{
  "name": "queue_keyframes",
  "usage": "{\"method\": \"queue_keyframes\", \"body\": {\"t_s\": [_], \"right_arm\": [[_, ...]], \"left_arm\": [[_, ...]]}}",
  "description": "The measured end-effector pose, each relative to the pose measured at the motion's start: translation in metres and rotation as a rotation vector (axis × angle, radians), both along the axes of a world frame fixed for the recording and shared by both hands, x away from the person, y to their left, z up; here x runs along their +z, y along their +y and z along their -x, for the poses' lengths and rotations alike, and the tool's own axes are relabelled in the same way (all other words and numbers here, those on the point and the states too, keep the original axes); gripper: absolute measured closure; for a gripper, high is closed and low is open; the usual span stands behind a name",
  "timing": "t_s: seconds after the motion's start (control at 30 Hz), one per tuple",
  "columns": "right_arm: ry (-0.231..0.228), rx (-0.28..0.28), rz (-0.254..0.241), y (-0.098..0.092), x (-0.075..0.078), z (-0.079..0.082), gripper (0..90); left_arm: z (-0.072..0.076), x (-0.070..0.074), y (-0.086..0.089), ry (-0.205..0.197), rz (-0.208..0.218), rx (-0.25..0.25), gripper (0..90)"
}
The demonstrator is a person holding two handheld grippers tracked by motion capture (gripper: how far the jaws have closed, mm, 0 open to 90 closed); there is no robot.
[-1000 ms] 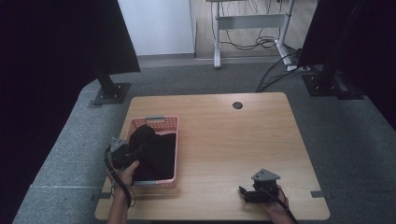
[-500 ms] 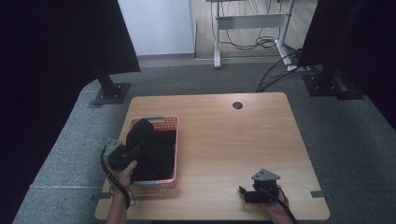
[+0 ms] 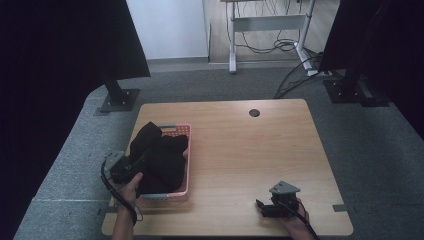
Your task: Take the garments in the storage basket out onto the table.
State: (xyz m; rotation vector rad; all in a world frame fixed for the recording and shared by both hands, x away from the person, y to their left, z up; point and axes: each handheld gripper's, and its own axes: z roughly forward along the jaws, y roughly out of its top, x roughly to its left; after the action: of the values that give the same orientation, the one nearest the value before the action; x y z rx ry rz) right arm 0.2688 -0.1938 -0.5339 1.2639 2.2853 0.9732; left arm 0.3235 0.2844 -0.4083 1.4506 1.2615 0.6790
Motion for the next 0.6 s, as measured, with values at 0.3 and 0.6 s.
{"method": "queue_keyframes", "body": {"t_s": [0.3, 0.6], "right_arm": [[-0.001, 0.001, 0.0, 0.0, 0.0, 0.0, 10.4], [0.0, 0.0, 0.0, 0.0, 0.0, 0.0, 10.3]], "left_arm": [[0.007, 0.008, -0.002, -0.041, 0.016, -0.006, 66.3], [0.015, 0.018, -0.001, -0.084, 0.027, 0.002, 66.5]]}}
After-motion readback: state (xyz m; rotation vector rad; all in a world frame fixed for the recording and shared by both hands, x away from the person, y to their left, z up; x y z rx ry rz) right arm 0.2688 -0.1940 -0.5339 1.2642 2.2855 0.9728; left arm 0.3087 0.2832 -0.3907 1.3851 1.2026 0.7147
